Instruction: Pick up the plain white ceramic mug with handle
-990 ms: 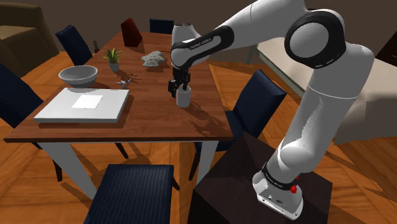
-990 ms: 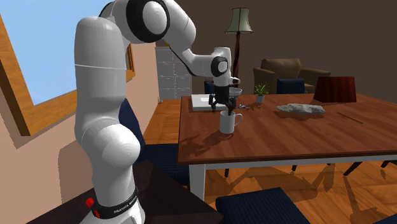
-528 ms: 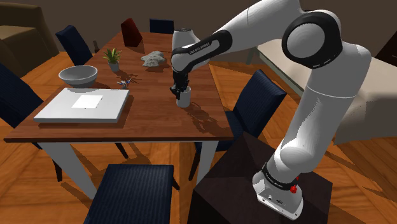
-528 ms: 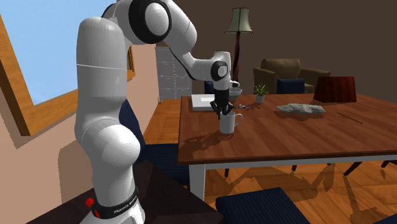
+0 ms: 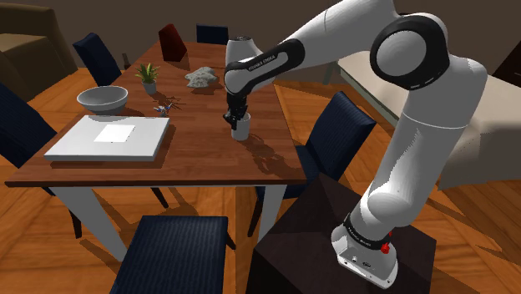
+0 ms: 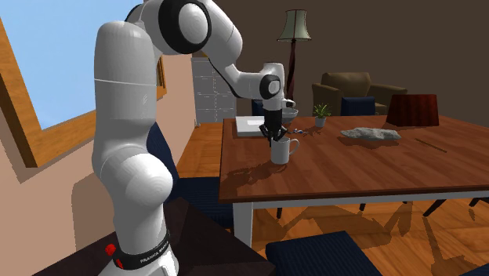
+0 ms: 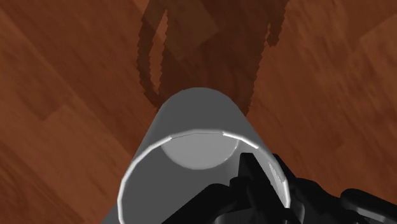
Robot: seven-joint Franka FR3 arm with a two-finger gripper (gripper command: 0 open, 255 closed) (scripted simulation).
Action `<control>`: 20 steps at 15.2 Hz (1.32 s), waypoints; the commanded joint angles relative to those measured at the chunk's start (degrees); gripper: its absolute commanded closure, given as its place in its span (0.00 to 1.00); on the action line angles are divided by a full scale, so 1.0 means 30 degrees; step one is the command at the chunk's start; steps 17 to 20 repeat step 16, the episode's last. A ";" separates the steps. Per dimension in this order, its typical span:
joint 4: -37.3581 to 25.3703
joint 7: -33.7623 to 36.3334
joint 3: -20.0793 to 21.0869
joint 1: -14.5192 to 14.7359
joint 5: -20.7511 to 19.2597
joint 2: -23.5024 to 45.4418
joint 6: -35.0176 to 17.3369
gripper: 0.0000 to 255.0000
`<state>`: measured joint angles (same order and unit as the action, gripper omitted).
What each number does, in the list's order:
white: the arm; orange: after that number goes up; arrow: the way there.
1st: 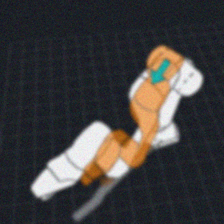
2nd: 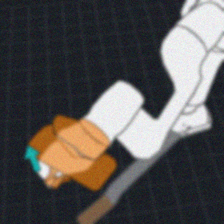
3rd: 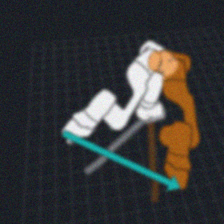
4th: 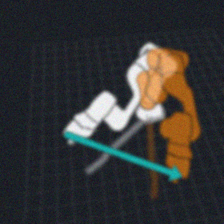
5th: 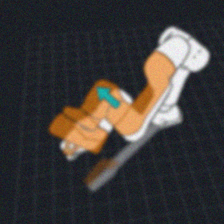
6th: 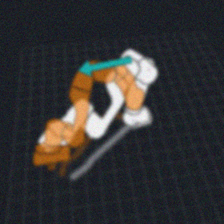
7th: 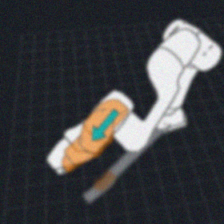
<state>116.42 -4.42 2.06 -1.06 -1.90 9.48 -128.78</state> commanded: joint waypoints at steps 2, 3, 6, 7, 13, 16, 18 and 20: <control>-0.0307 -0.0029 0.0005 -0.0004 0.0028 -0.0316 0.0619 1.00; -0.0437 -0.0039 0.0007 -0.0004 0.0038 -0.0424 0.0856 1.00; -0.0831 -0.0067 0.0012 -0.0006 0.0066 -0.0743 0.1569 1.00; -0.0970 -0.0077 0.0013 -0.0007 0.0075 -0.0843 0.1807 1.00; -0.1898 -0.0127 0.0020 -0.0008 0.0120 -0.1360 0.3251 1.00; -0.2092 -0.0136 0.0020 -0.0009 0.0127 -0.1445 0.3531 1.00; -0.2092 -0.0136 0.0020 -0.0009 0.0127 -0.1445 0.3531 1.00; -0.2092 -0.0136 0.0020 -0.0009 0.0127 -0.1445 0.3531 1.00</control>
